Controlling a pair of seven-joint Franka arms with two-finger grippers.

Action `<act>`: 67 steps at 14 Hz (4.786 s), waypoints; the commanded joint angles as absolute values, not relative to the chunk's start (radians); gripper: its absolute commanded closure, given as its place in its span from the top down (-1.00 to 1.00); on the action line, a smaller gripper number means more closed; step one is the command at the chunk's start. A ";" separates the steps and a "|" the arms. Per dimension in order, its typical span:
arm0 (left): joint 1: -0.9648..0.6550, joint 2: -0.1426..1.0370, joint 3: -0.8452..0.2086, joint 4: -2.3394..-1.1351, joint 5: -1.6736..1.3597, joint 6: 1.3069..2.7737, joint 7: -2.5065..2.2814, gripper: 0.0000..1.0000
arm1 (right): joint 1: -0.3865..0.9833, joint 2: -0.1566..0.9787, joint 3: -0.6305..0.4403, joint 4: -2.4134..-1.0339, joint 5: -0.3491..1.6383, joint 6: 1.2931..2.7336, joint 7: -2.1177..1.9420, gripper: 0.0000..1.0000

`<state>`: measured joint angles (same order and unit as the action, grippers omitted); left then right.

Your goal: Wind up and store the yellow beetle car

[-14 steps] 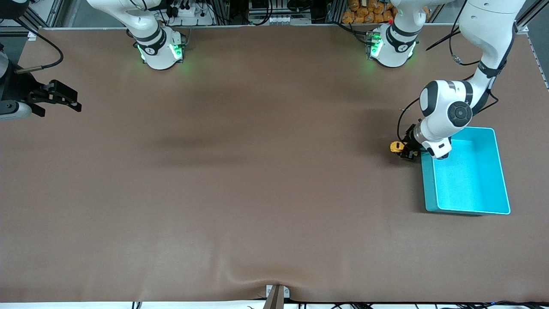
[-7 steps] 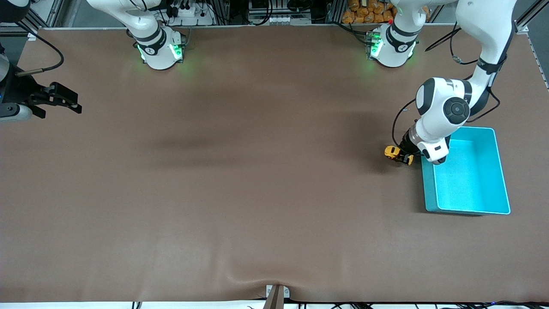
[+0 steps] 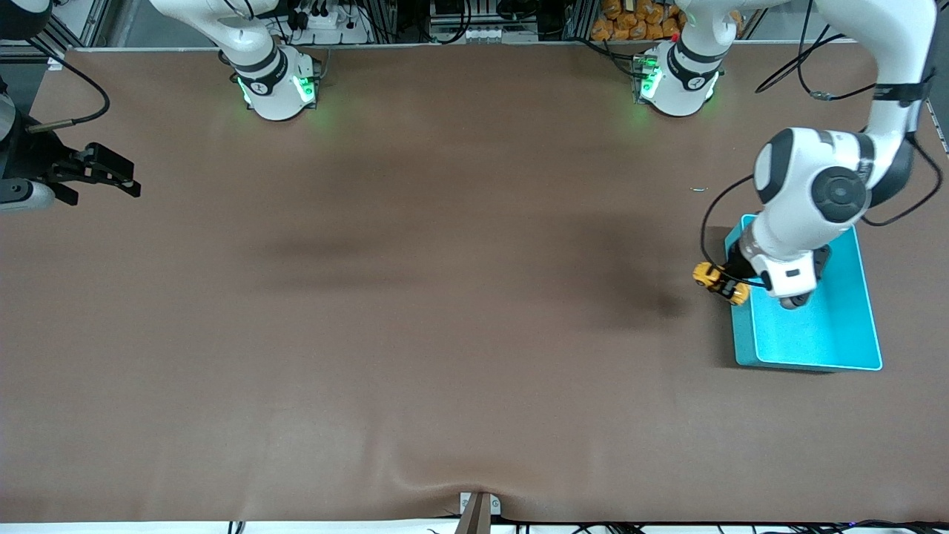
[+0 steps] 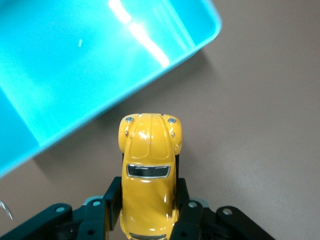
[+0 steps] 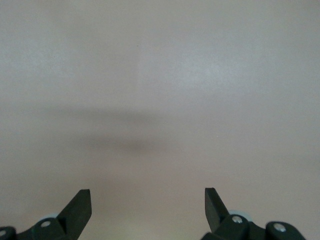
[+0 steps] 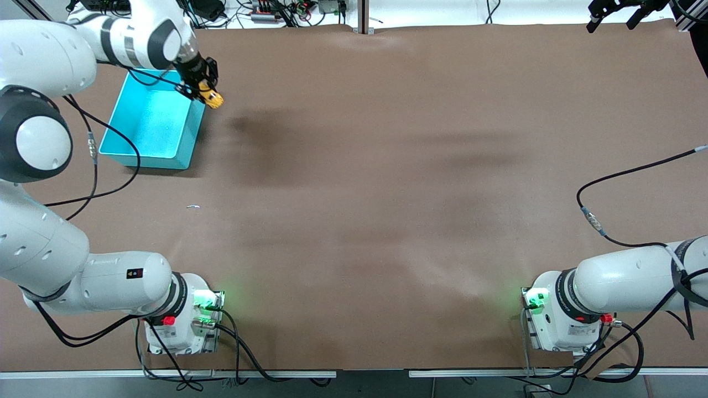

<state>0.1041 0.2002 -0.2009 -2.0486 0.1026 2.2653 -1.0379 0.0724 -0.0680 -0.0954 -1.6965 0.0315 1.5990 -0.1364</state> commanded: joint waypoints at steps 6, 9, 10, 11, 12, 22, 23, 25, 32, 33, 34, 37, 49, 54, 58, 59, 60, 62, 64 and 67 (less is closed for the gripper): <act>0.228 0.254 -0.204 -1.956 0.210 2.237 -0.623 -1.00 | 0.080 -0.075 -0.100 -1.686 0.025 1.614 -0.117 1.00; 0.284 0.281 -0.204 -1.951 0.210 2.237 -0.384 -1.00 | 0.078 -0.083 -0.103 -1.672 0.028 1.617 -0.117 1.00; 0.299 0.293 -0.204 -1.942 0.210 2.237 -0.305 -1.00 | 0.078 -0.086 -0.103 -1.655 0.028 1.611 -0.117 1.00; 0.310 0.313 -0.203 -1.925 0.212 2.237 -0.252 -1.00 | 0.078 -0.084 -0.103 -1.641 0.029 1.606 -0.117 1.00; 0.313 0.331 -0.202 -1.918 0.212 2.237 -0.209 -1.00 | 0.078 -0.084 -0.103 -1.638 0.028 1.602 -0.117 1.00; 0.429 0.468 -0.202 -1.910 0.215 2.315 0.029 -1.00 | 0.077 -0.071 -0.112 -1.608 0.026 1.600 -0.115 1.00; 0.434 0.478 -0.202 -1.910 0.213 2.330 0.040 -1.00 | 0.077 -0.071 -0.112 -1.609 0.026 1.600 -0.115 1.00; 0.437 0.492 -0.201 -1.910 0.213 2.356 0.055 -1.00 | 0.077 -0.068 -0.112 -1.611 0.026 1.598 -0.114 1.00; 0.440 0.505 -0.202 -1.910 0.273 2.368 0.055 0.99 | 0.066 -0.063 -0.112 -1.615 0.028 1.583 -0.115 1.00; 0.437 0.500 -0.202 -1.910 0.273 2.368 0.048 1.00 | 0.064 -0.063 -0.112 -1.615 0.028 1.582 -0.115 1.00; 0.436 0.496 -0.202 -1.910 0.275 2.367 0.046 1.00 | 0.063 -0.063 -0.112 -1.615 0.028 1.582 -0.115 1.00; 0.434 0.460 -0.213 -1.908 0.275 2.361 0.043 1.00 | 0.063 -0.063 -0.112 -1.617 0.028 1.582 -0.115 1.00; 0.430 0.204 -0.365 -1.807 0.183 2.022 0.023 1.00 | 0.060 -0.063 -0.112 -1.618 0.029 1.582 -0.114 1.00; 0.162 0.069 -0.197 -1.795 0.092 1.878 -0.020 1.00 | 0.058 -0.063 -0.112 -1.617 0.031 1.582 -0.115 1.00; -0.023 -0.044 -0.040 -1.793 0.037 1.763 -0.035 1.00 | 0.051 -0.063 -0.112 -1.617 0.031 1.582 -0.117 1.00; -0.056 -0.069 -0.011 -1.795 0.031 1.743 -0.054 1.00 | 0.051 -0.063 -0.112 -1.618 0.031 1.582 -0.118 1.00; -0.064 -0.090 -0.011 -1.793 0.031 1.717 -0.072 1.00 | 0.051 -0.063 -0.112 -1.618 0.031 1.582 -0.118 1.00; -0.064 -0.107 -0.024 -1.761 0.025 1.674 -0.081 1.00 | 0.051 -0.063 -0.112 -1.618 0.031 1.582 -0.118 1.00; -0.063 -0.091 -0.026 -1.677 0.003 1.596 -0.081 1.00 | 0.051 -0.063 -0.112 -1.618 0.032 1.582 -0.118 1.00; -0.067 -0.087 -0.026 -1.638 -0.003 1.560 -0.097 1.00 | 0.048 -0.061 -0.112 -1.618 0.032 1.582 -0.121 1.00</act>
